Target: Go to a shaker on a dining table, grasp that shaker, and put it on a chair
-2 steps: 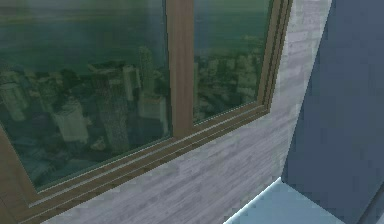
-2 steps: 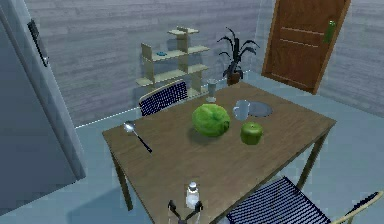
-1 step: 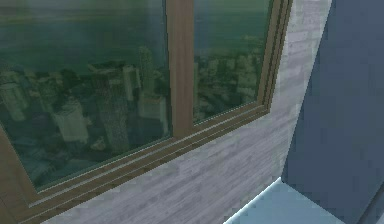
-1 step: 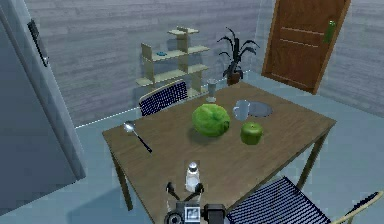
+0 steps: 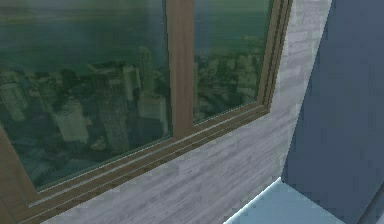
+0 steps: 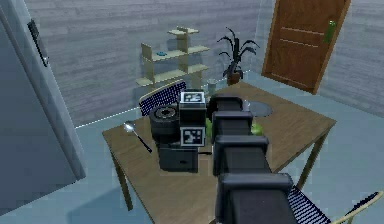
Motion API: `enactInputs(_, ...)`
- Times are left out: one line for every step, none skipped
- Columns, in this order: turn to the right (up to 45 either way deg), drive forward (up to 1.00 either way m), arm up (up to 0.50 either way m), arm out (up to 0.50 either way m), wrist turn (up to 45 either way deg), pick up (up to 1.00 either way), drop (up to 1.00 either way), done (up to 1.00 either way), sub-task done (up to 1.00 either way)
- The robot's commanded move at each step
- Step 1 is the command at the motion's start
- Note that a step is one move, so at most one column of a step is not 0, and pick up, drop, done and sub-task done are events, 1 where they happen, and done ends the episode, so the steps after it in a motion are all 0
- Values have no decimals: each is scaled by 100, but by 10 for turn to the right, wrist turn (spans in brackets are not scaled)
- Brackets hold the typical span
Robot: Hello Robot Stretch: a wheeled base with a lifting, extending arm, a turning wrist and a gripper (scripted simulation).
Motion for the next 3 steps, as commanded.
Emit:
enactInputs(0,0,0,0,-450,0,0,0,0)
enactInputs(0,0,0,0,-450,0,0,0,0)
enactInputs(0,0,0,0,-420,0,0,0,0)
